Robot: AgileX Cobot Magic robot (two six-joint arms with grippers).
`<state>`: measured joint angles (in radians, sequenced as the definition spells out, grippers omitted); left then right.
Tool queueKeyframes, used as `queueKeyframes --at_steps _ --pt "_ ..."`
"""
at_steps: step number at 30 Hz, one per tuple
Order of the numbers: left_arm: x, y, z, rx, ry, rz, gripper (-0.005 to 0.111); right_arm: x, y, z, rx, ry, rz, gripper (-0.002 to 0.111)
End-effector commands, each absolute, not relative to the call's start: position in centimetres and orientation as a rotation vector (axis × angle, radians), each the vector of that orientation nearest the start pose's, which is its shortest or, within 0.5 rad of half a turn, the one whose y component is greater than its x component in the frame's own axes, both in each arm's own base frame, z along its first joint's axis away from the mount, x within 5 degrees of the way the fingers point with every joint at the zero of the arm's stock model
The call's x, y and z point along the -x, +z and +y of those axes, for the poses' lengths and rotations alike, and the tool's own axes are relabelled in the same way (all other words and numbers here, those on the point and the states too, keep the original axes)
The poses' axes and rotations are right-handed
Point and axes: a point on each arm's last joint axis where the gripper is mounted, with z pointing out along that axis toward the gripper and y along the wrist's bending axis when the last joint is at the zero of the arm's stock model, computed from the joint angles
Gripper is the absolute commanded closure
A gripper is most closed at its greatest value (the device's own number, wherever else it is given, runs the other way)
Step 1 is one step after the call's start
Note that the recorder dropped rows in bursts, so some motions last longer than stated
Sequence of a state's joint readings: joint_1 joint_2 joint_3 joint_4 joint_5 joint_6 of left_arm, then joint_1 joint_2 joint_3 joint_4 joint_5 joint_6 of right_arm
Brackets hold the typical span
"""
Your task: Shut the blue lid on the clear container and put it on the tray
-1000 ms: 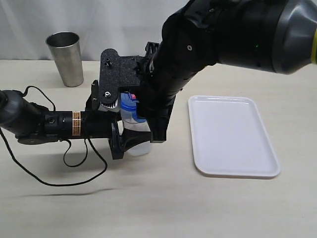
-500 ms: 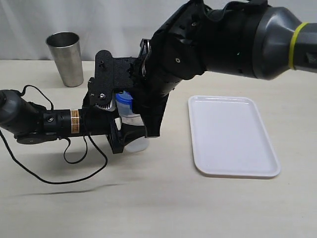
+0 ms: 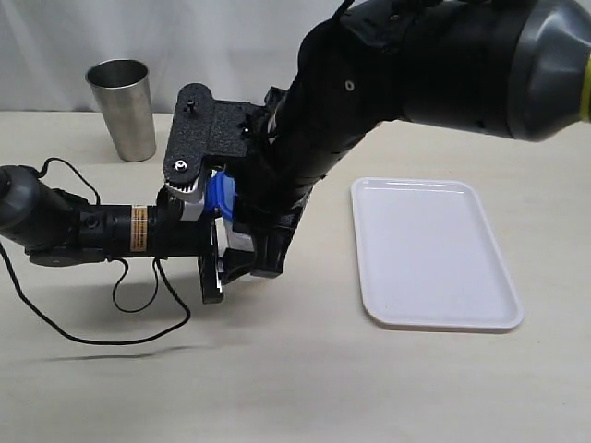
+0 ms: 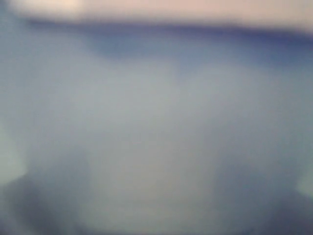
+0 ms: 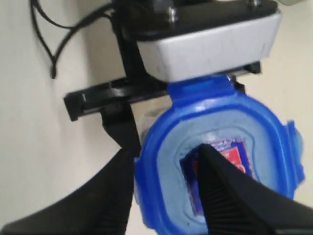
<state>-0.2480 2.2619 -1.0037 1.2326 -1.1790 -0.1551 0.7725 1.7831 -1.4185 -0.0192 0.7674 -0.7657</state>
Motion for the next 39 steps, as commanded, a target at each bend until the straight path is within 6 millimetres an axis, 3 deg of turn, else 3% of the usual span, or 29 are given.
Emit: queueKeyframes --at_steps 1,6,12,18,25,31,39 --pt "-32.7 7.8 -17.5 -1.449 -0.790 1.162 0.107 -26.7 28.2 26.7 1.780 0.107 1.906 0.069" --pt "-32.1 7.5 -17.5 -1.551 -0.759 1.061 0.107 -25.9 31.3 25.7 1.617 0.148 1.918 0.069" --pt "-31.9 7.5 -17.5 -1.583 -0.761 1.034 0.107 -27.4 33.3 23.6 1.400 0.315 2.053 0.069" --pt "-31.6 7.4 -17.7 -1.614 -0.775 1.013 0.107 -29.1 31.6 22.0 1.540 0.418 2.275 0.069" --pt "-31.3 7.4 -18.2 -1.625 -0.786 1.000 0.107 -30.4 31.5 23.4 1.615 0.477 2.169 0.069" --pt "-31.3 7.4 -18.2 -1.623 -0.785 1.002 0.107 -31.2 29.5 23.3 1.668 0.409 2.276 0.069" --pt "-31.3 7.4 -18.2 -1.618 -0.784 1.004 0.107 -31.5 27.7 23.8 1.696 0.462 2.332 0.069"
